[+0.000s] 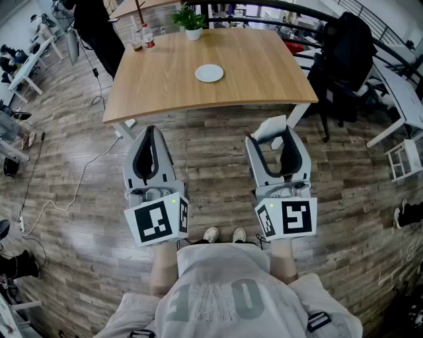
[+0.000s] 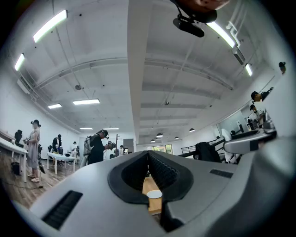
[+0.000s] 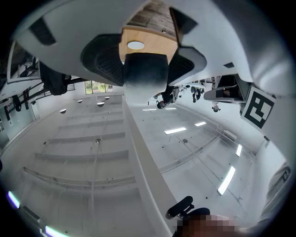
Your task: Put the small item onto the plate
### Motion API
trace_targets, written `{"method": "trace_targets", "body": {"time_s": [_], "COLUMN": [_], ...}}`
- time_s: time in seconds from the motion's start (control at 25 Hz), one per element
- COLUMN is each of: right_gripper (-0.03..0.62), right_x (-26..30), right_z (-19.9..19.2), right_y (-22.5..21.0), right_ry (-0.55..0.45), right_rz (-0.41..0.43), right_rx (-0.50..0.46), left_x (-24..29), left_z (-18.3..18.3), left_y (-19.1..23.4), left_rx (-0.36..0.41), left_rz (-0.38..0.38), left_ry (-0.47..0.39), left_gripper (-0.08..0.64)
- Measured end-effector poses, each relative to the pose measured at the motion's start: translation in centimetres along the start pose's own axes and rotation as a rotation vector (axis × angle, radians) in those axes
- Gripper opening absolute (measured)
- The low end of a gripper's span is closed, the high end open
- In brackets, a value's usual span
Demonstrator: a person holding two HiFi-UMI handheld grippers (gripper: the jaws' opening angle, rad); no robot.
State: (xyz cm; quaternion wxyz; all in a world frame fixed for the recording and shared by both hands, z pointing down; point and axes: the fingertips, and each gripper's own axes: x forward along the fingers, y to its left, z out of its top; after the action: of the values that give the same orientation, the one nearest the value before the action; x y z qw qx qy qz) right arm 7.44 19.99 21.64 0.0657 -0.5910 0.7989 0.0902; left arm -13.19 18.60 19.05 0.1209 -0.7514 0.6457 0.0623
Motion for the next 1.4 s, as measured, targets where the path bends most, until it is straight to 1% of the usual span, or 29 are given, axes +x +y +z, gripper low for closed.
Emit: {"method": "trace_targets", "body": {"time_s": [0.36,0.56,0.8,1.0,1.16,1.32,1.4], "right_gripper": [0.31,0.31,0.31,0.31,0.31,0.31,0.31], "right_x": [-0.6,-1.0,-2.6,-4.1,-4.7,-2.7,-0.8], "right_z": [-0.1,-0.1,-0.3,-2.0,-2.9,-4.7,-5.7], "right_y": [-1.2,-3.7,-6.6,-9.1,-10.5,-11.4,-11.7], "right_ry": [-0.001,-0.029,-0.042,-0.024,-0.027,-0.01,0.005], "right_rz": [0.002,-0.004,0.003,-0.013,-0.02,-0.02,-0.007], "right_rx": [-0.002,0.05,0.051,0.075,0.086,0.086,0.081], "left_x": [-0.3,0.3,0.4,0.2,0.2,1.9,3.2], "left_z": [0.1,-0.1,0.1,-0.4,-0.9,-2.7,-3.7], "left_y": [-1.0,-2.3,-4.7,-6.8,-7.5,-7.4,-6.8], "left_rx": [-0.003,-0.008,0.004,0.019,0.028,0.034,0.022], "left_rz": [0.015,0.028,0.049,0.055,0.066,0.06,0.075], "left_ry": [0.003,0.011,0.003,0.007,0.0,0.009,0.007], "left_gripper": [0.009,0.009,0.009,0.009,0.009,0.009,0.009]}}
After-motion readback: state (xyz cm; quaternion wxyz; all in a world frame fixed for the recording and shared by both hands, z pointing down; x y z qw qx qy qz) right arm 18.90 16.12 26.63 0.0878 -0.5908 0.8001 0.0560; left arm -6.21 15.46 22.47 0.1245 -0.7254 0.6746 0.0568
